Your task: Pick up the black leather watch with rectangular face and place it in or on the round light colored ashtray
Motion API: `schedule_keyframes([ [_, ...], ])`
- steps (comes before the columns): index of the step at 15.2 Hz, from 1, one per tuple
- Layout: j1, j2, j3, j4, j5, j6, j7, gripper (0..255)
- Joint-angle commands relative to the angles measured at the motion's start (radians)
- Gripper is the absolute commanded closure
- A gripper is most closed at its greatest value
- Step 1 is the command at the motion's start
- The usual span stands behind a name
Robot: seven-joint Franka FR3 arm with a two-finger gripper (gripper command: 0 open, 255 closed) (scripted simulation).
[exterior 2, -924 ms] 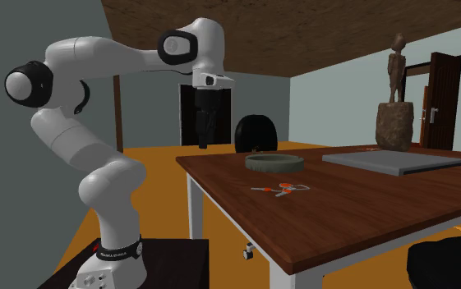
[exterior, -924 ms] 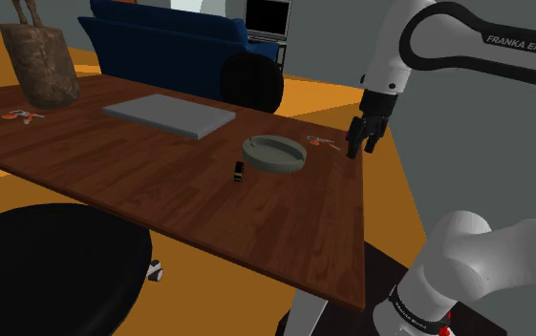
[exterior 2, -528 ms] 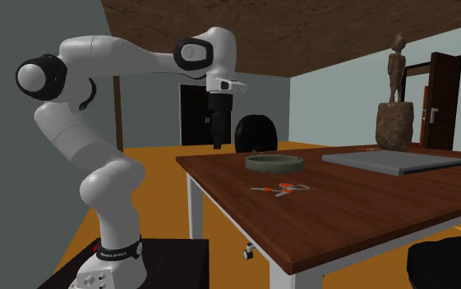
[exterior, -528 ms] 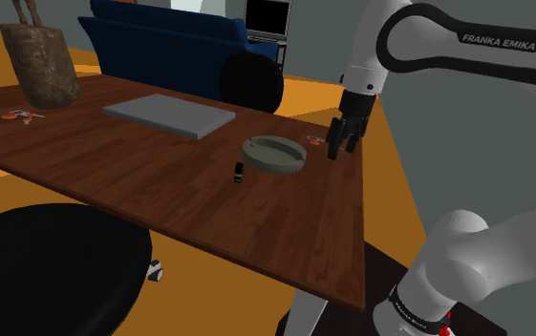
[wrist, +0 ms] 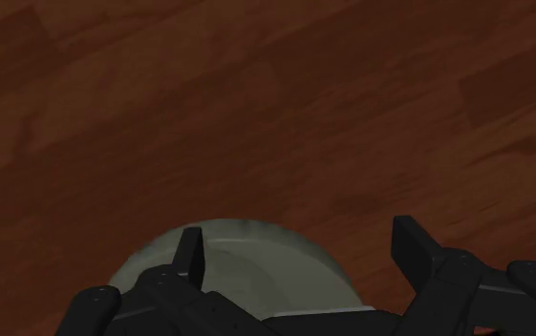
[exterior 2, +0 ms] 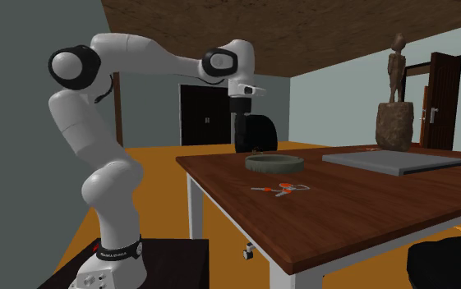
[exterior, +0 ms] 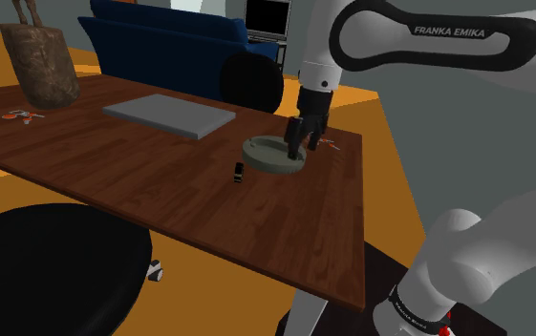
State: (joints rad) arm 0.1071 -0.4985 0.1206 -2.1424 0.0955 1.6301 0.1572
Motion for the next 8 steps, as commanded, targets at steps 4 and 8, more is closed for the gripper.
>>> schedule_keyframes([
  [4, 0.032, 0.148, 0.073, 0.112, -0.004, 0.049, 0.043, 0],
  [8, 0.057, 0.274, 0.129, 0.224, -0.027, 0.069, 0.081, 0],
])
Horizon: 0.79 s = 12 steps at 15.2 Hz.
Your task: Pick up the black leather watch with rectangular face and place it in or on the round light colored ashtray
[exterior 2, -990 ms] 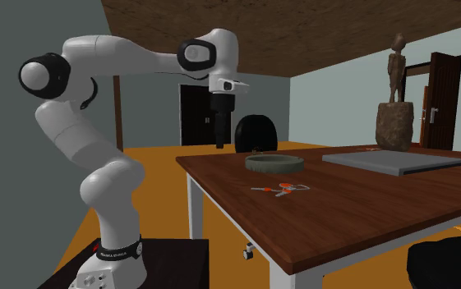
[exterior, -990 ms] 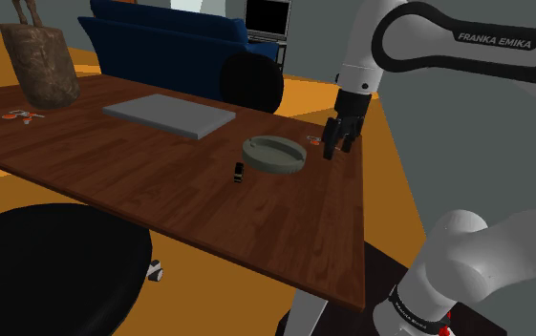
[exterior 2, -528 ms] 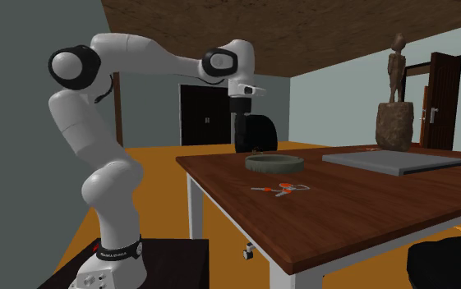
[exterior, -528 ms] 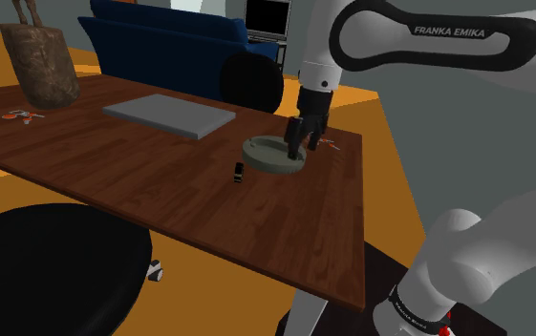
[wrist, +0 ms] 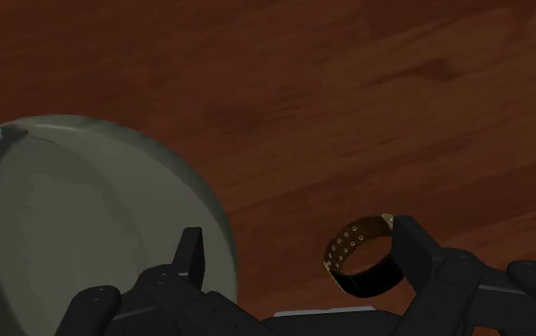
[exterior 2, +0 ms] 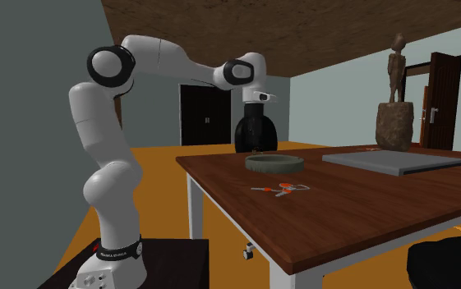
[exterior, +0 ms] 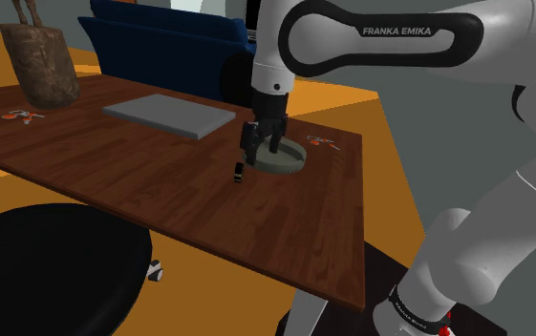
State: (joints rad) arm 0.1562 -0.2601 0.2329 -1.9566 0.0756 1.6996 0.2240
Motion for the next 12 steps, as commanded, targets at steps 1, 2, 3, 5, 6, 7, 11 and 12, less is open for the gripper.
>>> schedule_keyframes([
  [1, 0.014, 0.069, 0.03, 0.069, -0.015, 0.003, 0.024, 0],
  [2, 0.021, 0.102, 0.044, 0.101, -0.025, 0.005, 0.035, 0],
  [3, 0.028, 0.135, 0.057, 0.134, -0.036, 0.006, 0.046, 0],
  [5, 0.03, 0.137, 0.057, 0.121, -0.036, 0.019, 0.046, 0],
  [6, 0.03, 0.136, 0.057, 0.107, -0.036, 0.033, 0.046, 0],
  [7, 0.03, 0.135, 0.058, 0.093, -0.035, 0.046, 0.046, 0],
  [11, 0.031, 0.135, 0.059, 0.031, -0.035, 0.108, 0.045, 0],
  [12, 0.031, 0.135, 0.059, 0.031, -0.035, 0.108, 0.045, 0],
])
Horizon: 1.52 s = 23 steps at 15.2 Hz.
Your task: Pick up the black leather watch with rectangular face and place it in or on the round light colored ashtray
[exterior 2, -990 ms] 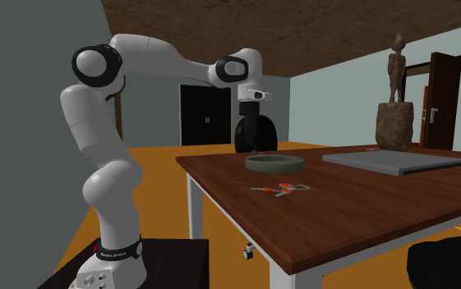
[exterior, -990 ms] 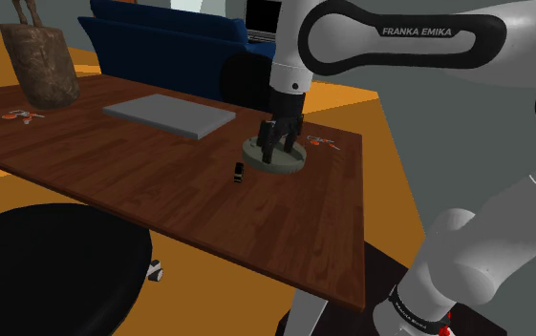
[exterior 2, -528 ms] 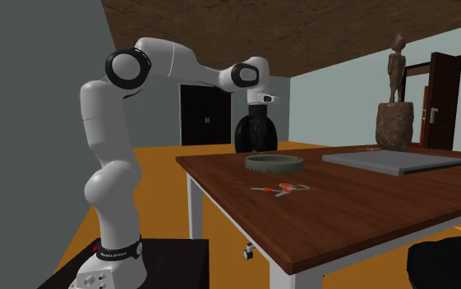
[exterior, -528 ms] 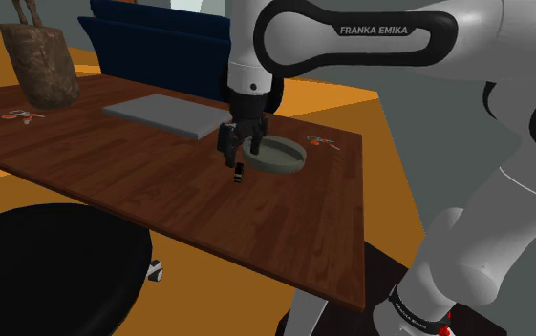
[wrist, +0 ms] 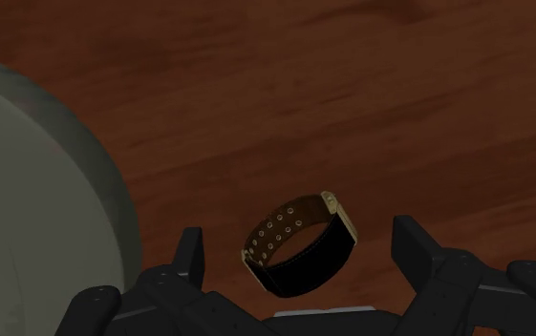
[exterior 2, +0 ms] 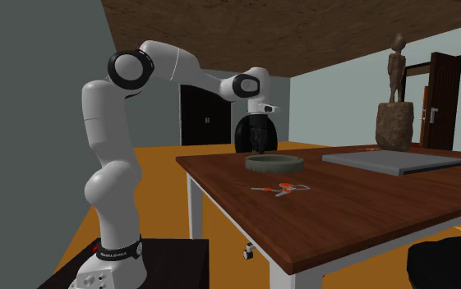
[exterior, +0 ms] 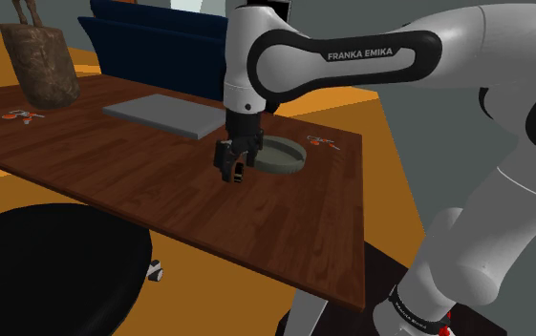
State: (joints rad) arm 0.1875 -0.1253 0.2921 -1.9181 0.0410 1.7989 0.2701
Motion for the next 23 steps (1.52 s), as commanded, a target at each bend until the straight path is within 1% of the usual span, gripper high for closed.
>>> schedule_keyframes([
  [1, 0.0, 0.0, 0.0, -0.008, 0.0, 0.009, -0.001, 0],
  [7, 0.0, 0.0, 0.0, -0.008, 0.0, 0.009, -0.001, 0],
  [8, 0.0, 0.0, 0.0, -0.008, 0.0, 0.009, -0.001, 255],
  [17, 0.0, 0.0, 0.0, -0.008, 0.0, 0.009, -0.001, 255],
  [23, -0.001, 0.002, -0.002, 0.075, -0.001, -0.072, 0.0, 255],
])
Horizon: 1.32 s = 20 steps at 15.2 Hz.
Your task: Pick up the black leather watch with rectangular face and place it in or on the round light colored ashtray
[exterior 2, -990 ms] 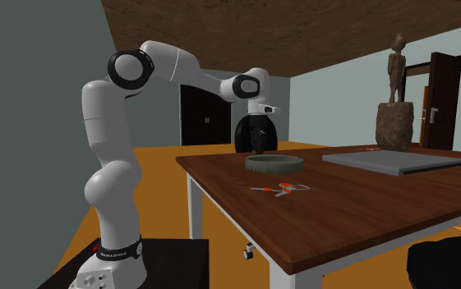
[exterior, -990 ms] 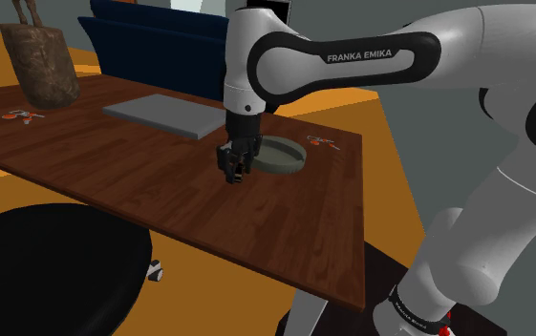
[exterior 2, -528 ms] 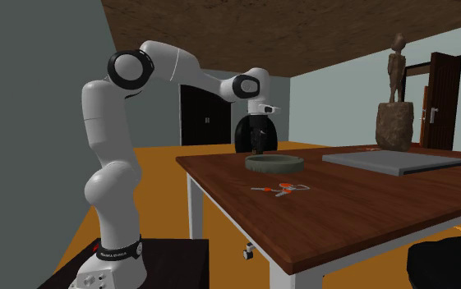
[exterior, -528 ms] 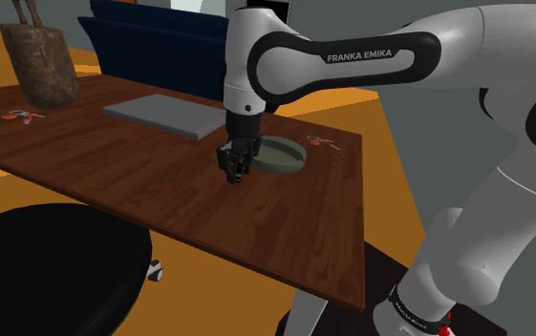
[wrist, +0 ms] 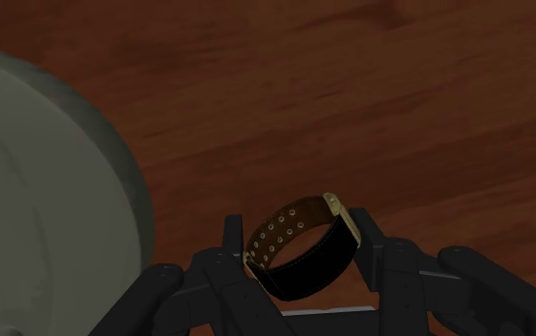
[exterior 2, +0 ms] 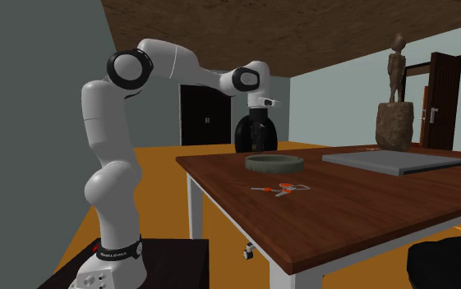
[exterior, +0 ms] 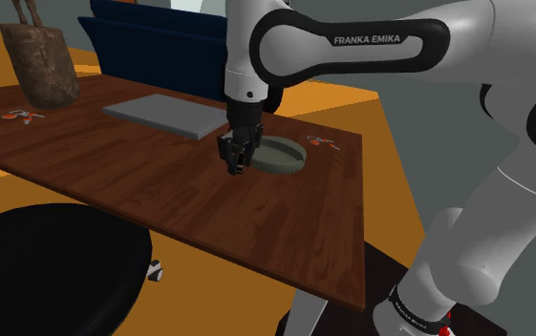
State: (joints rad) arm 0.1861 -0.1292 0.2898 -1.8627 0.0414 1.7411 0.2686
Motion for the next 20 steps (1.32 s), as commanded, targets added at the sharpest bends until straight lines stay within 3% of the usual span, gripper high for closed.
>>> schedule_keyframes([
  [1, 0.0, 0.007, 0.0, 0.034, -0.002, -0.028, 0.002, 255],
  [13, -0.001, 0.039, 0.002, 0.232, -0.012, -0.194, 0.01, 255],
  [20, -0.076, -0.018, -0.1, 0.163, -0.01, -0.184, -0.168, 255],
])
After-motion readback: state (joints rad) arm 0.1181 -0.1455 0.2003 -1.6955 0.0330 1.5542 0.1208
